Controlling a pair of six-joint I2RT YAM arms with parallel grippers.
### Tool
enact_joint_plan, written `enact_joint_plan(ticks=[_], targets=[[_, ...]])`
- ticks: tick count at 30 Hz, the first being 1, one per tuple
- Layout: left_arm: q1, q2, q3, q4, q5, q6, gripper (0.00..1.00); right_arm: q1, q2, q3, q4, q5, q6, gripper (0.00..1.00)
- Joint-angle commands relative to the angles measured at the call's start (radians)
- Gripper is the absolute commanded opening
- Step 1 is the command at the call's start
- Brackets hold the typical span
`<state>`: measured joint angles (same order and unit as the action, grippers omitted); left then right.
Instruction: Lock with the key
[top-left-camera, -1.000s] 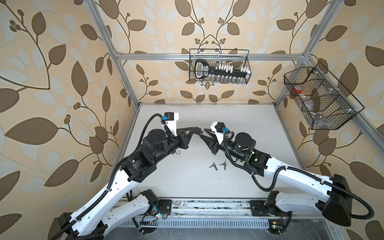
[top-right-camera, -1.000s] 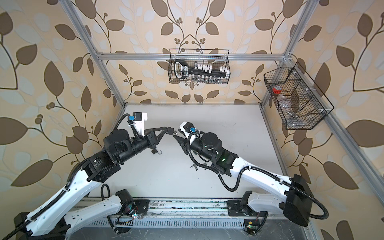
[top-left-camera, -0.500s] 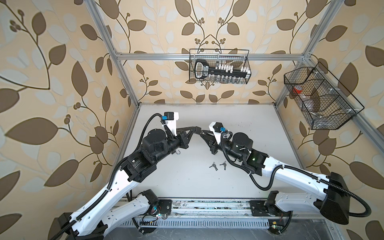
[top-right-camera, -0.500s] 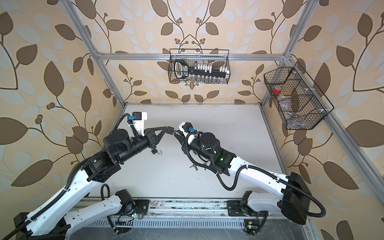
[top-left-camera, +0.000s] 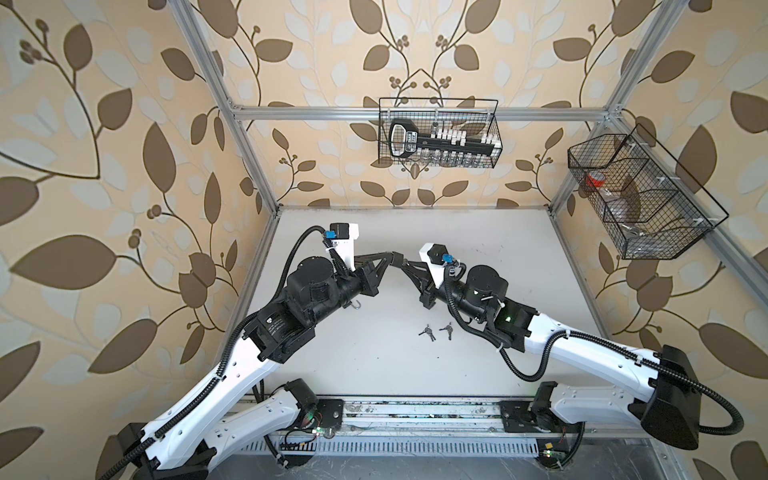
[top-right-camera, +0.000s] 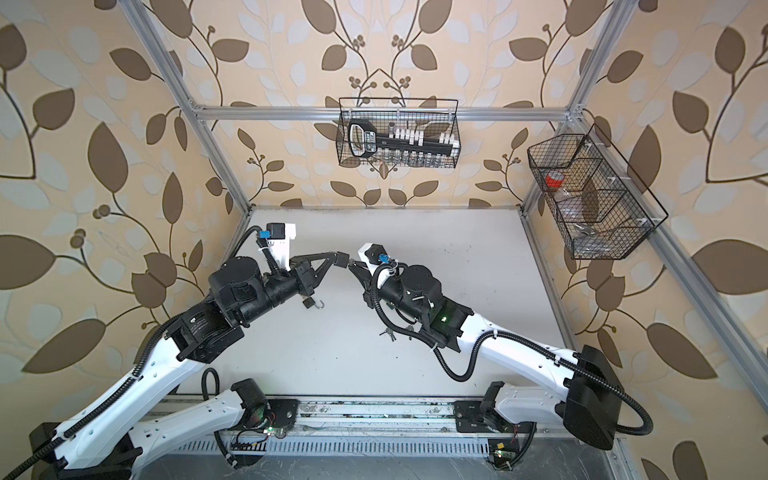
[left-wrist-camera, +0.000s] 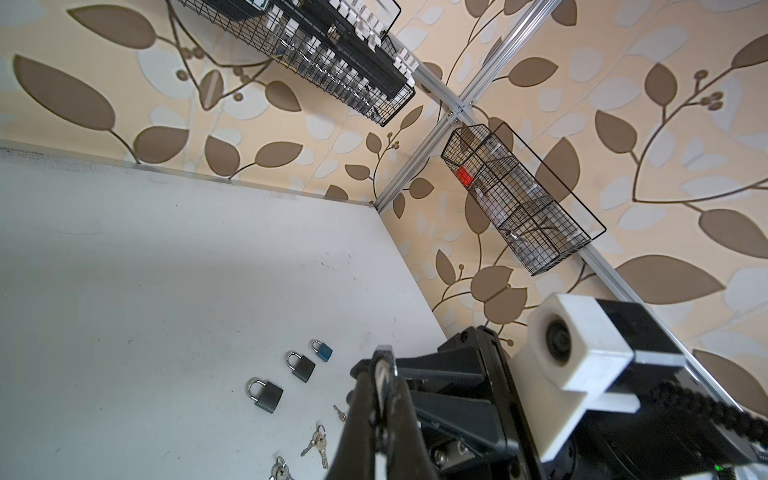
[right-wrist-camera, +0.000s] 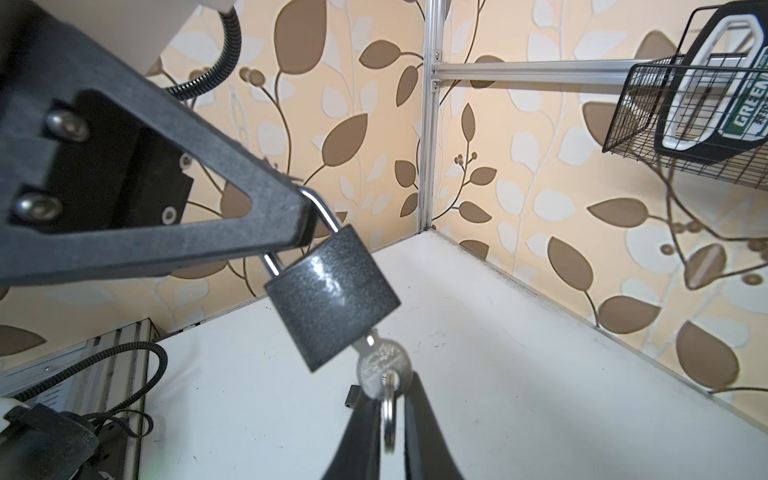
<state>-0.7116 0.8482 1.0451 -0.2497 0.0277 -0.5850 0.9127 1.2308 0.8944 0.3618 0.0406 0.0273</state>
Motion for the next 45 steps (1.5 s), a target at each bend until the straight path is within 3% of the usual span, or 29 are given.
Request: enact_joint_plan(ticks=[1,4,12,16,20,28,37,45], targets=[[0.009,-0.002,0.003,0.046,0.016,0.000,0.00,0.004,-0.023,0.005,0.023,0.000,0.010,0.09],[0.009,-0.004,0.000,0.046,0.009,0.003,0.00,0.004,-0.025,-0.001,0.025,0.003,0.006,0.00],[0.009,0.011,0.009,0.050,0.014,0.013,0.00,0.004,-0.036,-0.027,0.029,0.050,0.010,0.00],[0.009,0.010,0.010,0.061,0.021,0.024,0.00,-0.030,-0.034,-0.050,0.020,0.099,0.068,0.00],[0.009,-0.012,0.004,0.075,0.005,0.033,0.00,-0.096,-0.042,-0.078,0.010,0.066,0.146,0.00],[0.009,-0.018,0.014,0.041,-0.017,0.061,0.00,-0.103,-0.062,-0.107,-0.018,0.105,0.133,0.00],[0.008,0.083,0.111,-0.203,-0.072,0.122,0.00,-0.098,-0.057,-0.116,-0.263,0.090,0.119,0.00],[0.010,0.187,0.068,-0.285,-0.082,0.096,0.00,-0.098,-0.015,-0.118,-0.493,0.001,0.267,0.00]])
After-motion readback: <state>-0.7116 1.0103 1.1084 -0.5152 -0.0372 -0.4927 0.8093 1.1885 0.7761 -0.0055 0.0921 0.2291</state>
